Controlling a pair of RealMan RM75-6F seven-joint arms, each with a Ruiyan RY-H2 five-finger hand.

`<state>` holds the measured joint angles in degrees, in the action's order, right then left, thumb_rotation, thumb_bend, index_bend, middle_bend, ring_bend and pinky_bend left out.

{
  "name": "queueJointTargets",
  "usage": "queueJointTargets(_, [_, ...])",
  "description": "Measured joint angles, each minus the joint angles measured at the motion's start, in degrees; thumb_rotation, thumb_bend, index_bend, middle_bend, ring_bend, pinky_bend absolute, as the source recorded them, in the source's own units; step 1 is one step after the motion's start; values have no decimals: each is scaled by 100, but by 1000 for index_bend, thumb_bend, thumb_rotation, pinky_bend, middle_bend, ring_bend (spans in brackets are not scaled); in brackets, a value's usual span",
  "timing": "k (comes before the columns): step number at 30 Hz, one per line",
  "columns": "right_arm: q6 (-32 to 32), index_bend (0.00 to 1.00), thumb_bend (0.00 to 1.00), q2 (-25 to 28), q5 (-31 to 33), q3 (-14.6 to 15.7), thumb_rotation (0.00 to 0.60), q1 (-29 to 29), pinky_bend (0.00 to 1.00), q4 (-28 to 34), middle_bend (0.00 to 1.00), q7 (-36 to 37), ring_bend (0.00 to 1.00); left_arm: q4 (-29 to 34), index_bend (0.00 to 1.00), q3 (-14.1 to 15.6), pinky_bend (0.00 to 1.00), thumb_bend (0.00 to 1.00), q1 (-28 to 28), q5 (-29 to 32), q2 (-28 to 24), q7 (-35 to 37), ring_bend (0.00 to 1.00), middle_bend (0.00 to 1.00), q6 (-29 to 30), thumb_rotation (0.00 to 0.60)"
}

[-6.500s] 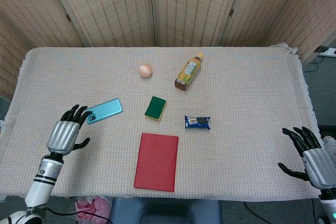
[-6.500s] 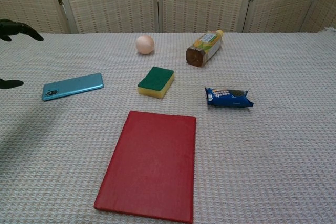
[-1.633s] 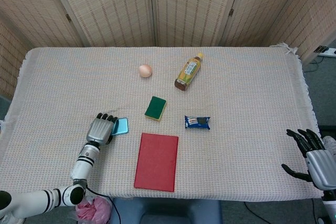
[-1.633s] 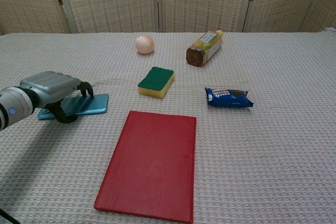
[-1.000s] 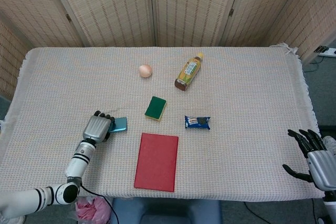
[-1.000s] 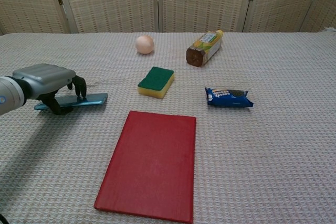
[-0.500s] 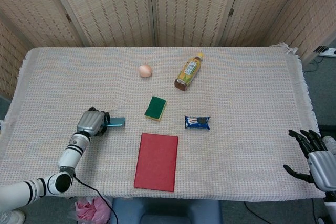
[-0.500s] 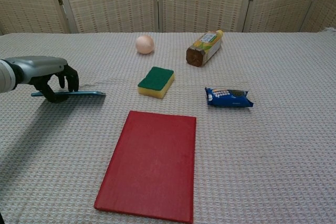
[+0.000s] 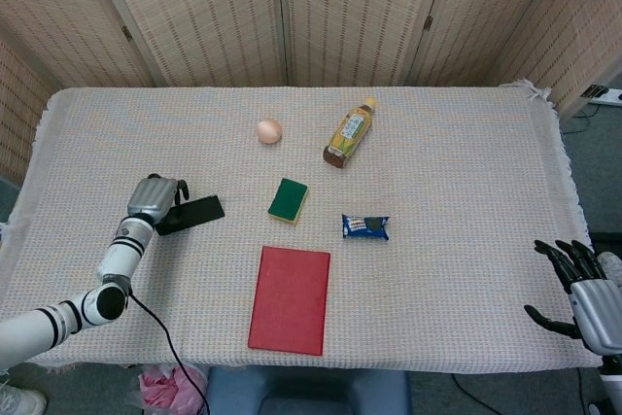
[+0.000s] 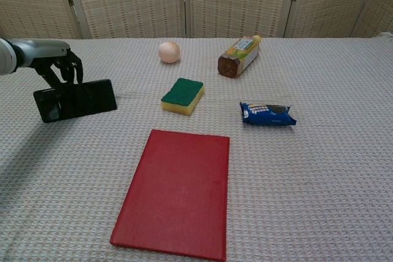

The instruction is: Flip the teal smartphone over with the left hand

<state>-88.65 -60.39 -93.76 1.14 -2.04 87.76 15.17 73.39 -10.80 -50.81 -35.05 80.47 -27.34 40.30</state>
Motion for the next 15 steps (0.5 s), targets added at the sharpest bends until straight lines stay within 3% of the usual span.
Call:
queueJointTargets(5, [-43,113,101,8,10,0,600,31,91,-31,224,41,117,-81,117,0,191,491,-101,344,-15,12,86,147,60,600])
queueJointTargets(9, [-89,113,101,16,-26,-4,600,40,91,-55,224,58,117,179,76,-76,191,476,10,197,-125,278,78,118,346,600])
queueJointTargets(15, [-108,113,101,29,-74,-9,600,28,91,-106,224,60,117,829,79,-77,191,339,445,-463,-304,616,78,118,1348,600])
